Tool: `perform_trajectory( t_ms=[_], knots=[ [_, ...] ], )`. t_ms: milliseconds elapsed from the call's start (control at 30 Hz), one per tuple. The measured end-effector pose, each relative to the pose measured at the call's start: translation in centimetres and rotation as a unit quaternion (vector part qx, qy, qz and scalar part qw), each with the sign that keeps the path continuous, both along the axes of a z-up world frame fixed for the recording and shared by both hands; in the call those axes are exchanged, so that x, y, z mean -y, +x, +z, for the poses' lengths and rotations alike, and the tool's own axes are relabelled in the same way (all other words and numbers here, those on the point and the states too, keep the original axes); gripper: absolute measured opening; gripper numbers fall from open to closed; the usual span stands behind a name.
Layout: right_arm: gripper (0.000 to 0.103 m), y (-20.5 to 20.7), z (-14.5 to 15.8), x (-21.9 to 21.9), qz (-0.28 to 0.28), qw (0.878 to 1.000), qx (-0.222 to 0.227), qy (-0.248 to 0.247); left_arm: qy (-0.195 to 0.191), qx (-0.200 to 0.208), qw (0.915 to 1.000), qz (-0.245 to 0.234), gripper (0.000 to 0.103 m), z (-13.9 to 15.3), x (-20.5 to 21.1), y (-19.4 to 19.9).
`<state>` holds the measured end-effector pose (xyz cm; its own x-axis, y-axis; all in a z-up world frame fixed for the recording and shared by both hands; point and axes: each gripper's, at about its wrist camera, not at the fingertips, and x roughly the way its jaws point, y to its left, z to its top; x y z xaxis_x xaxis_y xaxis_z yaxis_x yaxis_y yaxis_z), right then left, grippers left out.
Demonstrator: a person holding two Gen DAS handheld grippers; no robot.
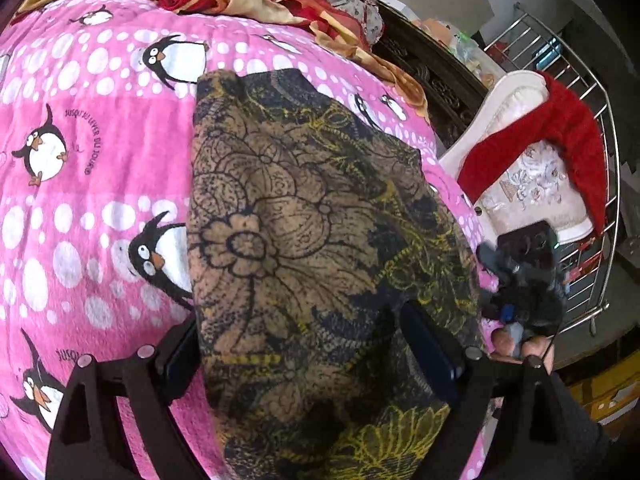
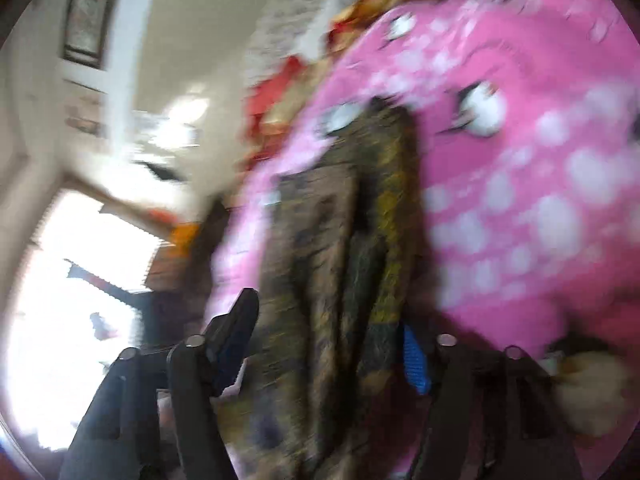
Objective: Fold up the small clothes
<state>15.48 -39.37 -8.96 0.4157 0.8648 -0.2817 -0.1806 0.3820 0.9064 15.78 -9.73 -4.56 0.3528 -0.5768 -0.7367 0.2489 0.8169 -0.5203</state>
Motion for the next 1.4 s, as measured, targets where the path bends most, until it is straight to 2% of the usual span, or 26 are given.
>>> perform_trajectory(
  t_ms=[33, 67, 100, 167, 200, 233, 267, 333, 367, 433, 467, 567, 700, 933, 1000, 1067, 1100, 1167, 1267, 1333, 1367, 1400],
  knots=[
    [0.052, 0.0, -0.3, 0.1, 0.005, 1.0, -0.003, 0.001, -0.007, -0.003, 1.0, 0.002, 0.093, -0.1, -0.1, 0.1],
    [0.046, 0.0, -0.6, 0.0, 0.001, 1.0, -0.004, -0.023, -0.013, -0.006, 0.9999, 0.003, 0.09, -0.1, -0.2, 0.3],
    [0.034, 0.3, -1.1, -0.1, -0.009, 0.999, -0.008, -0.044, -0.019, -0.009, 0.9998, 0.004, 0.086, 0.0, -0.3, 0.5],
    [0.033, 0.8, -1.5, -0.3, -0.021, 0.999, -0.014, -0.029, -0.034, -0.017, 0.9992, 0.009, 0.08, 0.1, -0.8, 0.8],
    [0.036, 1.0, -1.2, -0.7, -0.018, 0.999, -0.009, -0.03, -0.041, -0.02, 0.9989, 0.013, 0.076, 0.0, -1.2, 1.0],
    [0.036, 1.1, -0.8, -1.4, -0.003, 0.999, 0.002, -0.033, -0.043, -0.019, 0.9988, 0.014, 0.072, 0.0, -1.5, 1.1],
    [0.036, 1.2, -0.5, -2.1, 0.016, 0.999, 0.01, -0.031, -0.045, -0.018, 0.9987, 0.019, 0.063, -0.2, -2.0, 1.2],
    [0.034, 1.6, -0.3, -2.7, 0.013, 0.998, 0.012, -0.064, -0.052, -0.025, 0.998, 0.024, 0.059, -0.8, -2.7, 1.5],
    [0.032, 1.9, -0.6, -2.5, -0.002, 0.998, 0.002, -0.066, -0.065, -0.025, 0.9971, 0.028, 0.06, -1.0, -3.1, 1.5],
    [0.032, 2.1, -0.6, -2.5, -0.013, 0.998, 0.0, -0.065, -0.077, -0.021, 0.9964, 0.027, 0.071, -1.1, -3.1, 1.4],
    [0.032, 2.0, -0.3, -3.0, -0.01, 0.997, 0.008, -0.077, -0.083, -0.014, 0.9963, 0.017, 0.08, -1.0, -2.8, 1.3],
    [0.032, 2.1, -0.5, -3.1, -0.014, 0.997, 0.007, -0.073, -0.074, 0.0, 0.9972, 0.003, 0.09, -0.6, -1.9, 1.0],
    [0.032, 2.1, -1.1, -3.1, -0.023, 0.998, 0.008, -0.056, -0.07, 0.018, 0.9974, 0.002, 0.091, -0.6, -1.4, 0.3],
    [0.032, 0.8, -1.0, -2.1, -0.023, 0.997, 0.018, -0.067, -0.074, 0.021, 0.9969, 0.018, 0.089, -0.7, -1.7, 0.2],
    [0.033, 0.6, -0.7, -2.2, -0.023, 0.996, 0.025, -0.077, -0.068, 0.015, 0.9973, 0.023, 0.082, -0.7, -1.8, 0.3],
    [0.033, 0.6, -0.6, -2.4, -0.023, 0.996, 0.028, -0.083, -0.07, -0.002, 0.9963, 0.05, 0.051, -1.0, -2.7, 0.5],
    [0.033, 0.5, -0.5, -2.4, -0.024, 0.996, 0.028, -0.083, -0.078, -0.014, 0.9948, 0.063, 0.038, -1.4, -3.4, 0.6],
    [0.033, 0.6, -0.5, -2.5, -0.024, 0.996, 0.027, -0.081, -0.098, -0.03, 0.992, 0.073, 0.032, -2.0, -4.3, 0.8],
    [0.033, 0.7, -0.5, -2.6, -0.024, 0.996, 0.026, -0.081, -0.083, -0.023, 0.994, 0.068, 0.033, -1.7, -3.9, 0.7],
    [0.033, 0.7, -0.4, -2.6, -0.024, 0.996, 0.026, -0.081, -0.084, -0.024, 0.9939, 0.068, 0.045, -1.5, -3.6, 0.8],
    [0.034, 0.6, -0.3, -2.6, -0.023, 0.996, 0.03, -0.082, -0.095, -0.023, 0.9931, 0.065, 0.056, -1.5, -3.4, 0.8],
    [0.037, 0.5, -0.1, -2.7, -0.022, 0.996, 0.035, -0.085, -0.106, -0.019, 0.9923, 0.062, 0.063, -1.4, -3.3, 0.8]
  ],
)
